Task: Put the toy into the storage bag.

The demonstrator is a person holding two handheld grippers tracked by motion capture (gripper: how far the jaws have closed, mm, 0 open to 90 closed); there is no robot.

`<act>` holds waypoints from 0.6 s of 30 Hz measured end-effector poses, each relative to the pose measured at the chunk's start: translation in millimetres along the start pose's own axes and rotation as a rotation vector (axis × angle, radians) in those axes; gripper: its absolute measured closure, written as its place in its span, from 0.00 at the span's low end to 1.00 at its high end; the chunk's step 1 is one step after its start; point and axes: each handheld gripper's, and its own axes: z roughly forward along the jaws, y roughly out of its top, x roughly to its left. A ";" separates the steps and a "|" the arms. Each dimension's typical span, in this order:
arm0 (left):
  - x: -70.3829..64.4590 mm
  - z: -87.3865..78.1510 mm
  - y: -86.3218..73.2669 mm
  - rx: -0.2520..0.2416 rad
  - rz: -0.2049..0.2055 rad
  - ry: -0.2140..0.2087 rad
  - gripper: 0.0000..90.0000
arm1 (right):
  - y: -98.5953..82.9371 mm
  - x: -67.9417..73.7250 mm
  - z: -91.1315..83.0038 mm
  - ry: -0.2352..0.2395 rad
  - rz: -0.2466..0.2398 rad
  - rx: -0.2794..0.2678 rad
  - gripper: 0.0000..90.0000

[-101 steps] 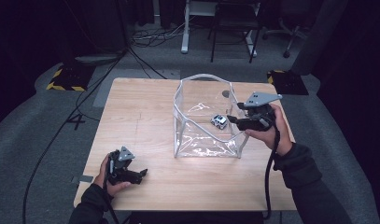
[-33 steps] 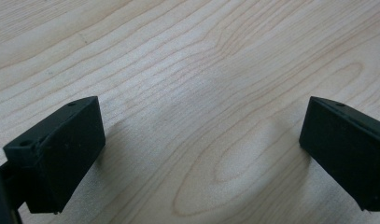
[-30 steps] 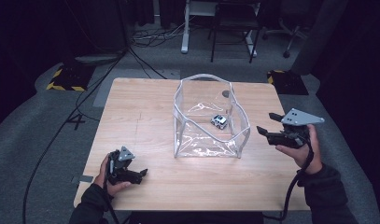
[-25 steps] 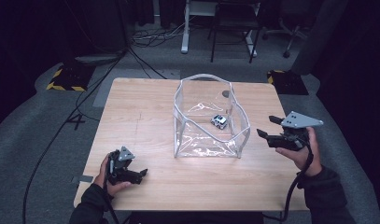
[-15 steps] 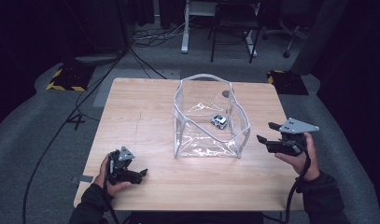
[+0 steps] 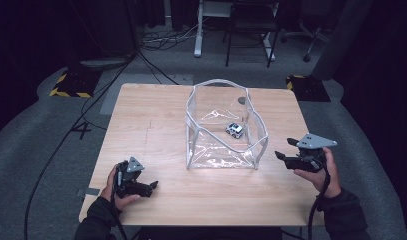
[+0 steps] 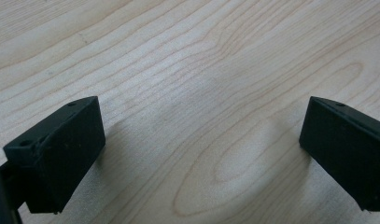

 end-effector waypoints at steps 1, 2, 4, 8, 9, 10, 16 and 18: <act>0.0 0.0 0.0 0.000 0.000 0.000 0.00 | -1.3 -0.3 0.6 -0.003 -0.005 0.003 0.36; 0.0 -0.1 0.0 0.000 0.000 0.001 0.00 | -2.7 0.5 1.0 -0.001 0.004 0.006 0.36; 0.0 -0.1 0.0 0.000 0.000 0.000 0.00 | -5.7 0.8 1.9 0.003 0.010 0.007 0.36; 0.0 -0.1 0.0 0.000 0.000 0.001 0.00 | -11.2 1.0 2.4 0.002 0.003 0.020 0.36; 0.0 0.0 0.0 0.000 0.000 -0.001 0.00 | -12.7 1.6 3.0 -0.003 0.004 0.019 0.36; 0.0 -0.1 0.0 0.000 0.000 0.001 0.00 | -13.8 1.9 2.7 -0.003 0.008 0.022 0.36; 0.0 -0.1 0.0 0.000 0.000 0.001 0.00 | -24.0 1.5 4.9 0.007 0.018 0.034 0.35; 0.0 0.0 0.0 0.000 0.000 0.000 0.00 | -27.7 1.9 6.3 0.004 0.029 0.040 0.35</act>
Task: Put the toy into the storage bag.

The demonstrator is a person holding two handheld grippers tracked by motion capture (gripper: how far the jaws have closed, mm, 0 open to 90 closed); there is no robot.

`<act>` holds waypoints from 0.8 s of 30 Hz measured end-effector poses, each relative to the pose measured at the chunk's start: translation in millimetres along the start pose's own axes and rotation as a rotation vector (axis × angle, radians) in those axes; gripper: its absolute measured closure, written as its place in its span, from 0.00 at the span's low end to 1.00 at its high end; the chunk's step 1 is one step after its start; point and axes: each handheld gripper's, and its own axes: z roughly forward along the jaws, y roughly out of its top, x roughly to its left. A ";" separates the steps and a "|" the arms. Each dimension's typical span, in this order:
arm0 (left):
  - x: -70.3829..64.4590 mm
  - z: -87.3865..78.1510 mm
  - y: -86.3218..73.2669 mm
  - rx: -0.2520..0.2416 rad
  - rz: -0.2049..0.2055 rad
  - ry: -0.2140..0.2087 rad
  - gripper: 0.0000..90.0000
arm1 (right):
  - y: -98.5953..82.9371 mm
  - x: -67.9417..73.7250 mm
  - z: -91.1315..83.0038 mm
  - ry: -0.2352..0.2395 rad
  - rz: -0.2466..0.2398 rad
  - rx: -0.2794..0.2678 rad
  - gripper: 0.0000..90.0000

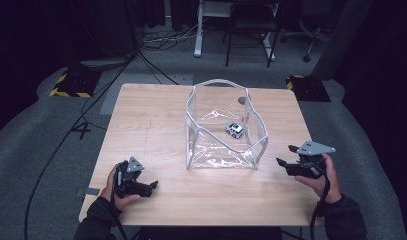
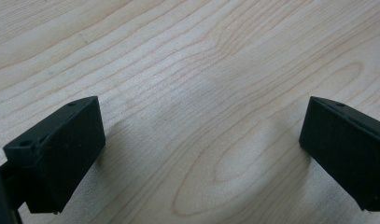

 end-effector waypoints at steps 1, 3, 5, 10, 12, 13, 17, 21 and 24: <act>0.0 0.0 0.0 0.000 0.000 0.001 0.00 | -1.7 -0.3 0.7 0.007 -0.001 0.005 0.35; 0.1 0.0 0.0 0.000 0.000 -0.001 0.00 | -5.0 -0.3 1.3 -0.001 -0.001 0.014 0.35; 0.0 0.0 0.0 0.000 0.000 0.000 0.00 | -8.9 -1.8 1.9 0.008 0.003 0.018 0.35; 0.0 0.0 0.0 0.000 0.000 0.000 0.00 | -18.4 -2.2 4.4 0.008 0.021 0.034 0.35; 0.0 0.0 0.0 0.000 0.000 0.001 0.00 | -22.3 -2.3 5.1 0.006 0.032 0.038 0.35; 0.0 0.0 0.0 0.000 0.000 0.000 0.00 | -24.1 -2.4 5.3 0.009 0.039 0.038 0.35; 0.0 0.0 0.0 0.000 0.000 0.001 0.00 | -32.3 -3.7 6.7 0.012 0.046 0.051 0.35; 0.1 0.0 0.0 0.000 0.001 0.000 0.01 | -40.4 -3.8 7.3 0.019 0.067 0.062 0.36; 0.0 0.0 0.0 0.000 0.000 0.001 0.01 | -46.3 -3.5 7.7 0.021 0.069 0.073 0.36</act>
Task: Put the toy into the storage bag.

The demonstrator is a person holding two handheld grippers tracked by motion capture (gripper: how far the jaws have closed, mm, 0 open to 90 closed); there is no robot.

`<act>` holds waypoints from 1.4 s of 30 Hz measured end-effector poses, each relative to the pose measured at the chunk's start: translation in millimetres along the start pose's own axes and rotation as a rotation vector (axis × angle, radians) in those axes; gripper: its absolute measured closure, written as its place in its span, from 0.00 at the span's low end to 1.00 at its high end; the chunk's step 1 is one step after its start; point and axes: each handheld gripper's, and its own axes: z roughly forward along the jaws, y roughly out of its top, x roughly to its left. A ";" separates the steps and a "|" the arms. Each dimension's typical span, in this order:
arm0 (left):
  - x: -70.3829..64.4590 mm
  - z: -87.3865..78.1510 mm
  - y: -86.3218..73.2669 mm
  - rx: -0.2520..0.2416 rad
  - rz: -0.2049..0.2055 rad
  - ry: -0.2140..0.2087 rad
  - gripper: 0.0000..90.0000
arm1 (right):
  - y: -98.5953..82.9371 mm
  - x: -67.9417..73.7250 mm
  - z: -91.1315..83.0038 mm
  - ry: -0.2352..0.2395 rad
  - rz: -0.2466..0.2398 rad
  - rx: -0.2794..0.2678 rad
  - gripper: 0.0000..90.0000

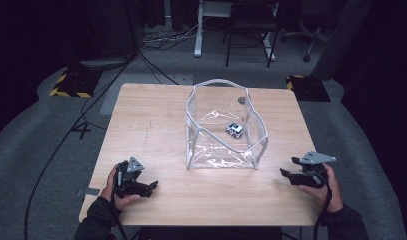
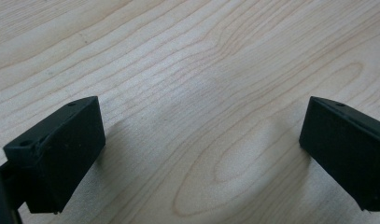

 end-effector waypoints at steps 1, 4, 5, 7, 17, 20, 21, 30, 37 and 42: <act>0.0 0.0 0.0 0.000 0.000 0.000 0.00 | -1.9 -0.2 -0.1 0.001 0.003 -0.001 0.36; 0.0 0.0 0.0 0.000 0.000 0.000 0.00 | -7.6 -1.6 -0.7 0.011 0.016 -0.001 0.36; 0.0 0.0 0.0 0.000 0.000 0.000 0.00 | -9.3 -2.1 -1.4 0.018 0.018 0.006 0.36; 0.0 0.0 0.0 0.000 0.000 0.000 0.00 | -13.2 -3.2 -2.2 0.015 0.027 0.005 0.36; 0.0 0.0 0.0 0.000 0.000 0.000 0.00 | -29.9 -6.2 -7.9 0.004 0.066 0.017 0.36; 0.0 0.0 0.0 0.000 0.000 0.000 0.00 | -33.9 -7.4 -9.0 -0.003 0.080 0.021 0.36; 0.0 0.0 0.0 0.000 0.000 0.000 0.00 | -35.1 -6.9 -9.2 0.000 0.097 0.022 0.36; 0.0 0.0 0.0 0.000 0.000 0.000 0.00 | -47.2 -9.0 -14.1 -0.008 0.119 0.020 0.35; 0.0 0.0 0.0 0.000 -0.001 0.000 0.00 | -58.3 -11.5 -19.3 -0.005 0.149 -0.008 0.31; 0.0 0.3 0.2 0.001 -0.002 0.000 0.00 | -59.2 -10.7 -20.4 -0.007 0.163 -0.007 0.30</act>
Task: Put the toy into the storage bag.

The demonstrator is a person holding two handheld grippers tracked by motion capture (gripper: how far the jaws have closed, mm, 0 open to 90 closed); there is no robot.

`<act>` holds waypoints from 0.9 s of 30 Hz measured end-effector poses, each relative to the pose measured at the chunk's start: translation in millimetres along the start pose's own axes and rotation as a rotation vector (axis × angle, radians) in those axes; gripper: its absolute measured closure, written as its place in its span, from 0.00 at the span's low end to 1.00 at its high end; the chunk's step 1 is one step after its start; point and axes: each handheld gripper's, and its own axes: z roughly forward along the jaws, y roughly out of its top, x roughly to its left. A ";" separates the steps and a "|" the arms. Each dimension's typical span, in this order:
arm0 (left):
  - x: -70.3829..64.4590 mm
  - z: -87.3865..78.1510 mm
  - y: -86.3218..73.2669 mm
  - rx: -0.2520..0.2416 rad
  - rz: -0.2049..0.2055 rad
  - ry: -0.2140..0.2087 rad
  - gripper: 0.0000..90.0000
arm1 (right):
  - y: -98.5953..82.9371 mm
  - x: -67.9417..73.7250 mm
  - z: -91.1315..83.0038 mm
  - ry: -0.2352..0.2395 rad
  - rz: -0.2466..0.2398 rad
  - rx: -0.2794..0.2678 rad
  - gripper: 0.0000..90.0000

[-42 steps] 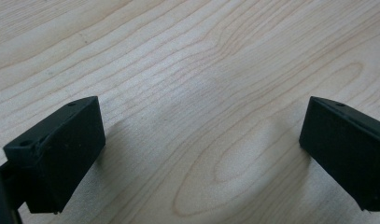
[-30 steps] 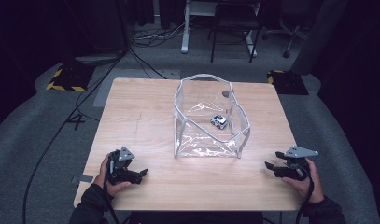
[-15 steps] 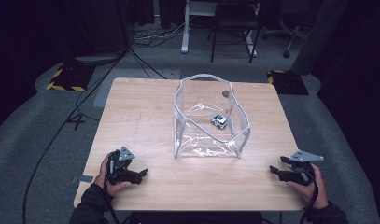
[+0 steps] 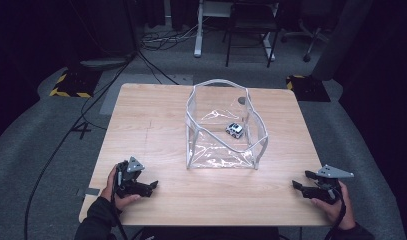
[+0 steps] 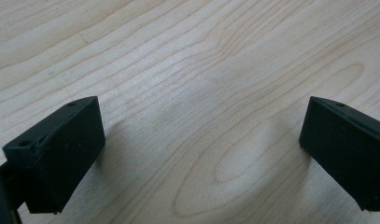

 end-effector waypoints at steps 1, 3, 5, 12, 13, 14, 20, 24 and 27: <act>0.4 0.1 0.2 0.001 0.004 -0.002 0.00 | 0.0 -0.7 -0.1 0.001 -0.002 0.001 0.30; 0.4 0.4 0.4 0.000 0.001 -0.002 0.00 | -0.1 -0.8 0.0 0.001 -0.003 0.002 0.30; 0.6 0.4 0.5 0.001 0.002 -0.004 0.00 | -0.1 -0.9 0.0 0.001 -0.003 0.002 0.30; 0.3 0.2 0.8 0.005 -0.002 0.000 0.00 | -0.1 -0.5 0.1 -0.006 -0.002 0.002 0.28; 0.3 0.1 0.8 0.005 -0.002 0.000 0.00 | 0.1 0.0 0.6 -0.008 0.005 -0.001 0.28; 0.2 0.1 0.8 0.005 -0.002 0.001 0.00 | 0.1 -0.3 0.6 -0.008 0.004 0.000 0.27; -0.3 0.3 0.3 -0.001 -0.006 0.006 0.00 | 1.7 -0.4 2.6 -0.011 0.011 0.000 0.27; -0.2 0.2 0.3 0.000 -0.006 0.006 0.00 | 1.9 -1.4 2.5 -0.004 0.008 0.003 0.27; -0.2 0.2 0.3 0.000 -0.006 0.006 0.00 | 2.0 -1.7 2.7 -0.004 0.004 0.003 0.27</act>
